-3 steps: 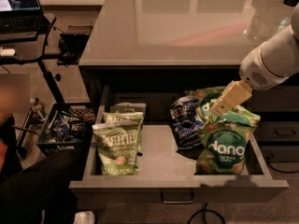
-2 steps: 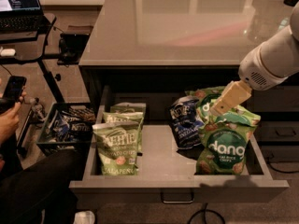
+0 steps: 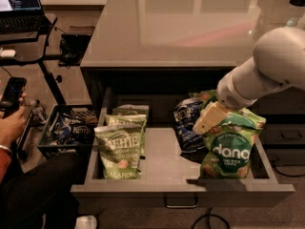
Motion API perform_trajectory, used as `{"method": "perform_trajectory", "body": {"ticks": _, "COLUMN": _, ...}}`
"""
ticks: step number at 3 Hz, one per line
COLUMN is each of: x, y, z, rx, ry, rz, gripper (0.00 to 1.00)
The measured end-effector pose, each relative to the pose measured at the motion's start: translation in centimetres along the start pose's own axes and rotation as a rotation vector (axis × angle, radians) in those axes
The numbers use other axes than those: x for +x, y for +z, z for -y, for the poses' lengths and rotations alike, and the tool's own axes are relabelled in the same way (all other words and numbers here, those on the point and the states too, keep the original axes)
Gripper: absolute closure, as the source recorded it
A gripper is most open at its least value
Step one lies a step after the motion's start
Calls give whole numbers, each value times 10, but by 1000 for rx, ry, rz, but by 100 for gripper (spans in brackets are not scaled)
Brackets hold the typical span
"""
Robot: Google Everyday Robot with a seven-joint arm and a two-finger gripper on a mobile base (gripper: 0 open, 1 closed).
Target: Pick green jalapeno chip bag from top drawer and place on counter
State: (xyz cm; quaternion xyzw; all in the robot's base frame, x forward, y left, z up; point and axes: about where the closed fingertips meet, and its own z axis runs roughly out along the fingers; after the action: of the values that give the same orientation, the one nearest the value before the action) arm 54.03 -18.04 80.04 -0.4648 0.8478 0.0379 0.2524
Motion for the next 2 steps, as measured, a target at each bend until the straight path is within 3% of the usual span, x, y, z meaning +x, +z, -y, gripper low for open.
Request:
{"method": "perform_trajectory", "body": {"ticks": 1, "x": -5, "y": 45, "z": -11, "rx": -35, "ry": -33, "rz": -16, "gripper": 0}}
{"method": "perform_trajectory", "body": {"ticks": 2, "x": -8, "y": 77, "z": -11, "rx": -24, "ry": -74, "rz": -31, "gripper": 0}}
